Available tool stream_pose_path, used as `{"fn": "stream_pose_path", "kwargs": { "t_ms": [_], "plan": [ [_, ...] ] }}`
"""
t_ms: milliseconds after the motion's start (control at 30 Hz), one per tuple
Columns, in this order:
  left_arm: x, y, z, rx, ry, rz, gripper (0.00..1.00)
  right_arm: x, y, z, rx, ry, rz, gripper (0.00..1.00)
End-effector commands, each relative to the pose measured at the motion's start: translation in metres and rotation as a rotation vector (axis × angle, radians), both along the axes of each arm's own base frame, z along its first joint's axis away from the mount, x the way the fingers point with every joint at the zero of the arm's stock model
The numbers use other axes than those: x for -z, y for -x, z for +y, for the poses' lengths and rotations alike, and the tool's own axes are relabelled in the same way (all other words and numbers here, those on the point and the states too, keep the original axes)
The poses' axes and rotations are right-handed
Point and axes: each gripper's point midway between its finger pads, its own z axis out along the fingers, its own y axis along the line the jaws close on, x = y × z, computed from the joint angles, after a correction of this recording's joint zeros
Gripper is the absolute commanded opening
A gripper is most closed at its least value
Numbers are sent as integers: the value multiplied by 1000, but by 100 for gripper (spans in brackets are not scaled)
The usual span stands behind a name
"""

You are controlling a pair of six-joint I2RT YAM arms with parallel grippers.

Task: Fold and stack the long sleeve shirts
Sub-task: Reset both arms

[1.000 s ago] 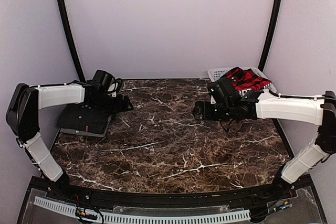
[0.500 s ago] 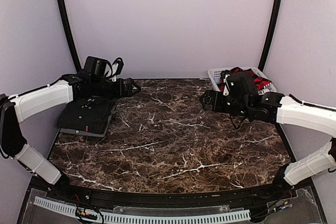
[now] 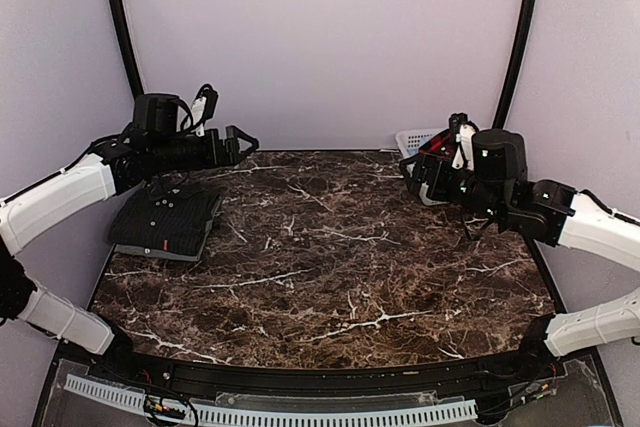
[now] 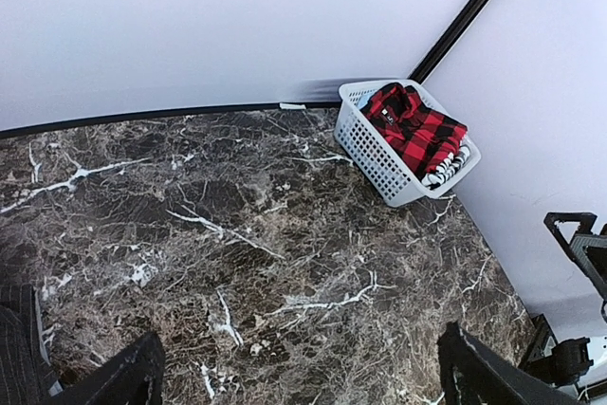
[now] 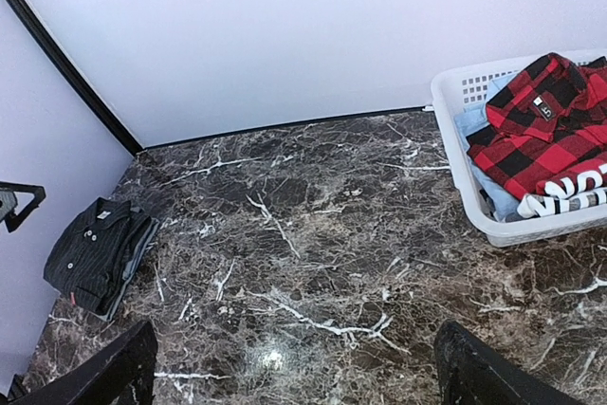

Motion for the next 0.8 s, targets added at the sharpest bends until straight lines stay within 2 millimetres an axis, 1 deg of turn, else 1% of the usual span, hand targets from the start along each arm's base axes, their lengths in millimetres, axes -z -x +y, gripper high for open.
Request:
{"fn": "stream_pose_path", "kwargs": {
  "t_ms": [0,100,333,467,600,767],
  "plan": [
    [-22,7,5,-3,6,-86,99,-4,-6,-1,18,26,-22,99],
    [-24,7,8,-12,4,-95,99,-3,-8,0,17,34,-18,99],
    [-26,8,9,-16,1,-106,99,-12,-10,1,21,30,-39,99],
    [-31,7,9,-14,0,-115,99,-14,-12,3,23,28,-42,99],
    [-30,7,9,-14,-4,-117,99,-17,-13,2,29,23,-51,99],
    [-31,7,9,-17,-5,-123,99,-16,-14,2,36,22,-57,99]
  ]
}}
